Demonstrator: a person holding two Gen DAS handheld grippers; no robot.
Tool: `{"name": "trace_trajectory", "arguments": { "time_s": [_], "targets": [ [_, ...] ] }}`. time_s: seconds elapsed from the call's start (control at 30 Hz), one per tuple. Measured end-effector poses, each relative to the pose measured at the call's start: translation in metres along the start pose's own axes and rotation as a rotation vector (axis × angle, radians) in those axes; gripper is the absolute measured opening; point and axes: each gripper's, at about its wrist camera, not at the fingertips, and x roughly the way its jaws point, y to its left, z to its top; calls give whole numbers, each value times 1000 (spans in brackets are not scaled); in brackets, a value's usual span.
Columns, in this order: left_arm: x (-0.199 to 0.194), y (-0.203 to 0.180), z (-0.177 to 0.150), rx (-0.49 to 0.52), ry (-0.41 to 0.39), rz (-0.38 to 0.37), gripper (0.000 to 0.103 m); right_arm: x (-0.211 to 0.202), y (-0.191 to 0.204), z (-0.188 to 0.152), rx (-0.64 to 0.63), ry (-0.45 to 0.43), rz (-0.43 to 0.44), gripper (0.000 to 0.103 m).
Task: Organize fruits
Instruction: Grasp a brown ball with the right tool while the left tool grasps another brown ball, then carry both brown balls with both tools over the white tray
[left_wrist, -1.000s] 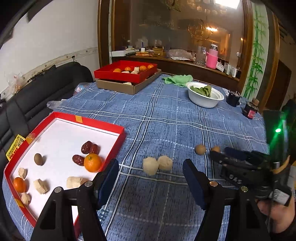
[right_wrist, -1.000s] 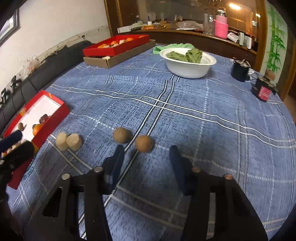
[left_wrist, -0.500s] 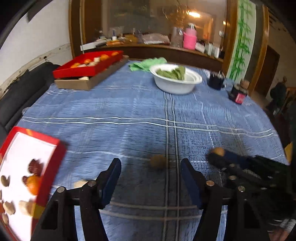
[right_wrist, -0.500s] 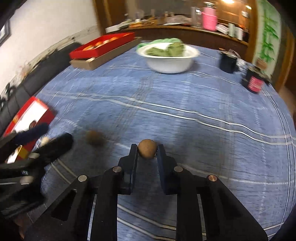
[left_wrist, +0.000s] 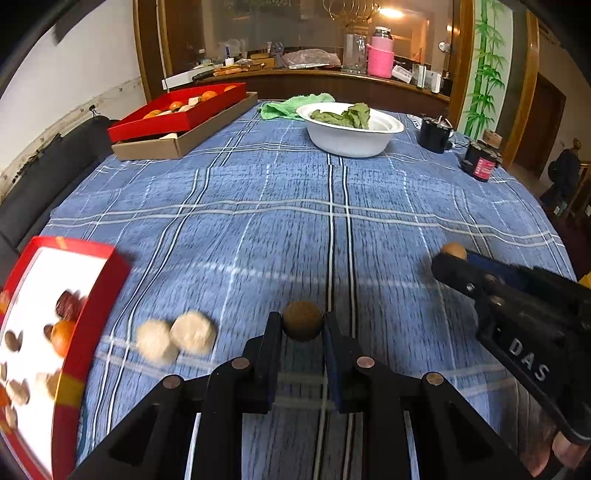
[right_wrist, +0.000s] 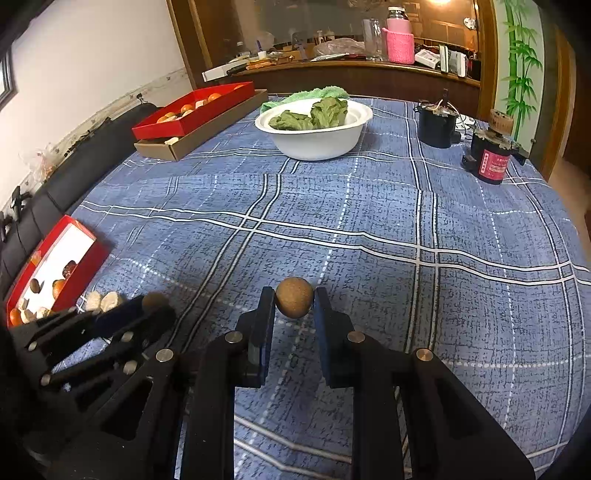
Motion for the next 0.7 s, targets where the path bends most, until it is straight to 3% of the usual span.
{"name": "trace_trajectory", "arguments": {
  "time_s": [0.43,0.7],
  "targets": [
    [-38,17,-46,-27,-19,-17,21,-45,30,-58,-54,12,-33,19],
    [-47,30,-58,-54,-21,-22,21,-49,44,-71,-76,13,-41,19]
  ]
}}
